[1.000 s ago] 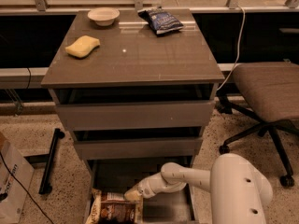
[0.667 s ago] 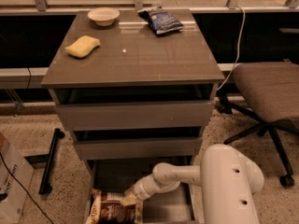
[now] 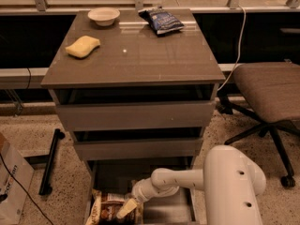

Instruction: Pick brown chip bag from bottom drawer and place on counter

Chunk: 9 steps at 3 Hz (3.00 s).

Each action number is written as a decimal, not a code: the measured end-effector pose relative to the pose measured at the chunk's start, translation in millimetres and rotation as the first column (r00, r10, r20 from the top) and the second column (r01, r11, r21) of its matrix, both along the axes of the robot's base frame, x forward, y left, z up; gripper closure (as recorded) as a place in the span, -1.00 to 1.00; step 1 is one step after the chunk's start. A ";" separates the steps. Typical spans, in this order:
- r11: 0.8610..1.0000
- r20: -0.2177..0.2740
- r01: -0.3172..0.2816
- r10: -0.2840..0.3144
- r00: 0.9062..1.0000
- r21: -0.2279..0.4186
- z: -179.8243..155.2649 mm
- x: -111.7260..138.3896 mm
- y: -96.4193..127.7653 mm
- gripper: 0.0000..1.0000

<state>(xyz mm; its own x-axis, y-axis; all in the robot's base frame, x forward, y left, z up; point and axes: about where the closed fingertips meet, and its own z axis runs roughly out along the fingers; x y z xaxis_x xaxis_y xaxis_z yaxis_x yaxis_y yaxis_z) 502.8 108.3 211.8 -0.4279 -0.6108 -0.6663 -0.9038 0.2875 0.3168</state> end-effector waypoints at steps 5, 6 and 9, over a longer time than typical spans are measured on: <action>0.973 -0.104 0.106 -0.085 0.991 0.207 -52.7 10.0 12.3 0.31; 0.971 -0.084 0.112 -0.096 0.992 0.211 -42.6 7.9 6.1 0.77; 0.946 -0.021 -0.075 0.086 0.996 0.317 121.0 -56.4 -15.8 1.00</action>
Offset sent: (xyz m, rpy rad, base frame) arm 0.0230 0.0157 -0.0416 0.2053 0.0430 -0.0767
